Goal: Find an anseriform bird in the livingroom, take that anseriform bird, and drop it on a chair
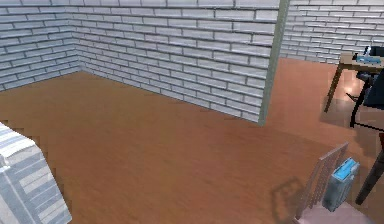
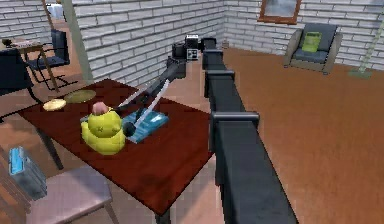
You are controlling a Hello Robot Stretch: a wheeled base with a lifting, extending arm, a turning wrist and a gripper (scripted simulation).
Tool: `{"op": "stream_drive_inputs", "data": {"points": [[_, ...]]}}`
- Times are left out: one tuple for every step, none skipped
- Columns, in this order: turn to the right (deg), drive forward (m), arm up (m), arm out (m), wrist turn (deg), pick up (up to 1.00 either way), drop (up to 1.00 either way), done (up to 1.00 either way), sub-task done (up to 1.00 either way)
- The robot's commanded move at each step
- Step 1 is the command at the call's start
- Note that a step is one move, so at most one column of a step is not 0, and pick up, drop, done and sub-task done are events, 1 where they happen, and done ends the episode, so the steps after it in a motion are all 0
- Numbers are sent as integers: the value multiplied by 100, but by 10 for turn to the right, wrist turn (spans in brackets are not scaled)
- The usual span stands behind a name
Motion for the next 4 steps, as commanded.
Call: {"op": "stream_drive_inputs", "data": {"points": [[0, 0, 0, -48, 0, 0, 0, 0, 0], [-450, 0, 0, 0, 0, 0, 0, 0, 0], [-450, 0, 0, 0, 0, 0, 0, 0, 0], [-450, 0, 0, 0, 0, 0, 0, 0, 0]]}}
